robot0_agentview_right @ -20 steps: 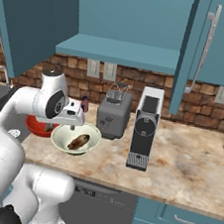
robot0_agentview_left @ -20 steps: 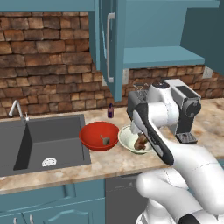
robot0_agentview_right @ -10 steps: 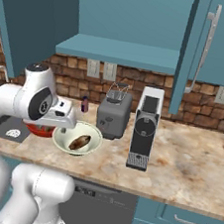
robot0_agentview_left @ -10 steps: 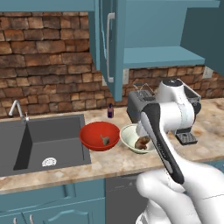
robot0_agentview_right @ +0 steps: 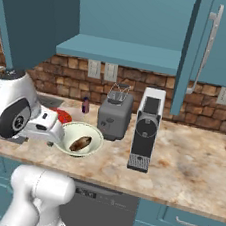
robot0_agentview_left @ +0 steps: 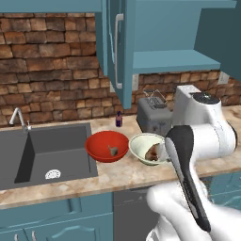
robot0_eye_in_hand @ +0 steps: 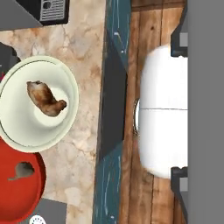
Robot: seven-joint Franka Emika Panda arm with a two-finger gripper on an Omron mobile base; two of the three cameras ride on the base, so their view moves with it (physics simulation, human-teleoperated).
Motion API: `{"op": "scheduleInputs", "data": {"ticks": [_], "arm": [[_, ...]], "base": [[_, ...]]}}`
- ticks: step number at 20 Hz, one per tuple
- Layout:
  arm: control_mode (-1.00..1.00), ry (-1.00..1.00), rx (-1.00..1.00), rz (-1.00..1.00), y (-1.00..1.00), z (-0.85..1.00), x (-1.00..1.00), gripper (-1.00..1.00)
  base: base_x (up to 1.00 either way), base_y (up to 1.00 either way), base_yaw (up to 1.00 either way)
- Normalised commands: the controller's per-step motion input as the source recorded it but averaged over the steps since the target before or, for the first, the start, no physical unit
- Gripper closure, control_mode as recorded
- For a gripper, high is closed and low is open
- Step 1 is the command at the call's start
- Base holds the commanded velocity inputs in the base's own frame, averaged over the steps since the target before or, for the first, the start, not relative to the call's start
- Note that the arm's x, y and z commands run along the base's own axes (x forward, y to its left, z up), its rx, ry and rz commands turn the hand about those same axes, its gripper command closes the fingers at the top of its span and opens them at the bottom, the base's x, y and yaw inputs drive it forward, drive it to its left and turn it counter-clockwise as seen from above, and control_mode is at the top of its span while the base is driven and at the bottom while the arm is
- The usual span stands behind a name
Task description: Pick both bowls and place them on the counter. Then place the chicken drumstick in one bowl and place the garlic in the other bowl.
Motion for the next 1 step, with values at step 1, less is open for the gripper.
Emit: {"op": "scheduleInputs", "data": {"ticks": [1], "arm": [[-1.0, -0.1, 0.0, -0.06, 0.0, 0.32, -0.63, -1.0]], "base": [[0.0, 0.0, 0.0]]}}
